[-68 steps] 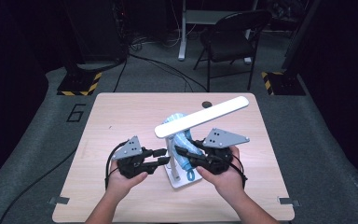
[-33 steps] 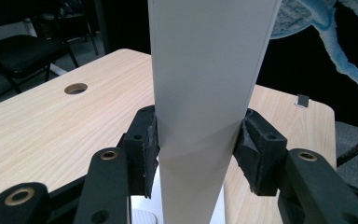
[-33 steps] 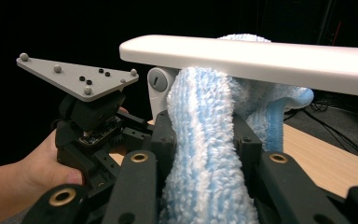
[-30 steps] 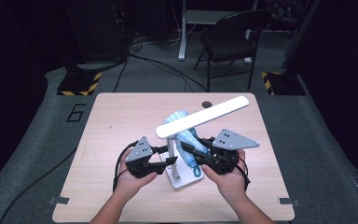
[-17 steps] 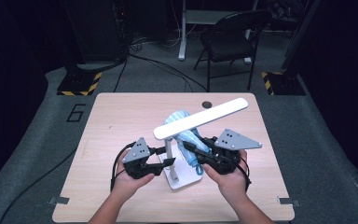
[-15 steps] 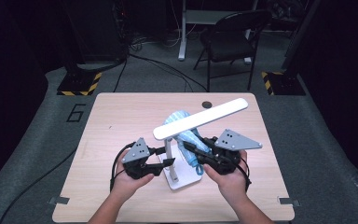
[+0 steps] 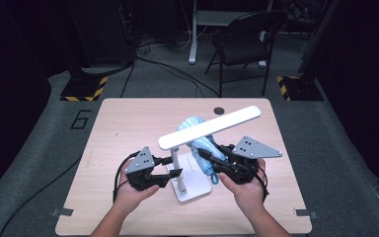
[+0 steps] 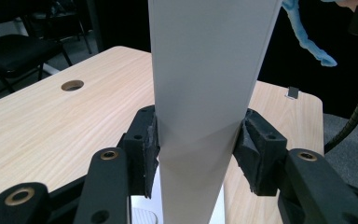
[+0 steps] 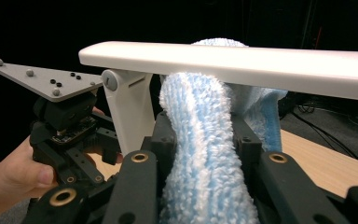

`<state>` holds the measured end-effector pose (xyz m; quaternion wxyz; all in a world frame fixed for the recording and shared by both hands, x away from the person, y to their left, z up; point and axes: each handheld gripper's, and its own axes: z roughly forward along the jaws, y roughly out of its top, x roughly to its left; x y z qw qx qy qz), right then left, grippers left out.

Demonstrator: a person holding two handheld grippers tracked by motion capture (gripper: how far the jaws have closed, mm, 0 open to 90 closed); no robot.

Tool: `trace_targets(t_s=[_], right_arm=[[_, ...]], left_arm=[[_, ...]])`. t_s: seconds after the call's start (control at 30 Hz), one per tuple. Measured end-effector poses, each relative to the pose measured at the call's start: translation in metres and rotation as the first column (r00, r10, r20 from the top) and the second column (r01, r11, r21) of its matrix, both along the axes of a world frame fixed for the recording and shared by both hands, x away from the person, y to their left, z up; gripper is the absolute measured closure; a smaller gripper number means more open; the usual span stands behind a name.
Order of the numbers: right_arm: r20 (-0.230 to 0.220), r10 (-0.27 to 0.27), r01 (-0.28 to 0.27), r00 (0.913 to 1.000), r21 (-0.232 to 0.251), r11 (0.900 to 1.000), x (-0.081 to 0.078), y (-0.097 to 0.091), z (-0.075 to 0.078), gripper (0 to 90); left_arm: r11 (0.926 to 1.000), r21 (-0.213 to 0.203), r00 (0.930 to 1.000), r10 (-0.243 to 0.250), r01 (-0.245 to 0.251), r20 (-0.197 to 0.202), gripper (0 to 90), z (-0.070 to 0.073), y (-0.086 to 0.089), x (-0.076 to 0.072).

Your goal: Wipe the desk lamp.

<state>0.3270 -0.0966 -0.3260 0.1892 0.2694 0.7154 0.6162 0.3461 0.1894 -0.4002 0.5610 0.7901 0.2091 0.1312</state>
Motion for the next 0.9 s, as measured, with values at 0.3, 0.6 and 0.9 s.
trace_targets(t_s=[0.3, 0.6, 0.9], right_arm=[[-0.005, -0.023, 0.023, 0.9997, -0.001, 0.9997, 0.003, -0.009, 0.001, 68.8], [-0.004, -0.047, 0.047, 0.9989, 0.0, 0.9989, 0.006, -0.021, 0.001, 68.8], [-0.008, -0.072, 0.072, 0.9974, 0.001, 0.9974, 0.007, -0.03, 0.002, 68.7]], left_arm=[[1.0, -0.001, 1.0, -0.002, 0.002, -0.002, 52.6, 0.0, 0.004, -0.001], [0.9999, 0.004, 0.9999, -0.012, 0.012, -0.008, 52.6, 0.001, 0.008, -0.001], [0.9997, 0.005, 0.9997, -0.022, 0.022, -0.013, 52.7, 0.002, 0.014, -0.001]])
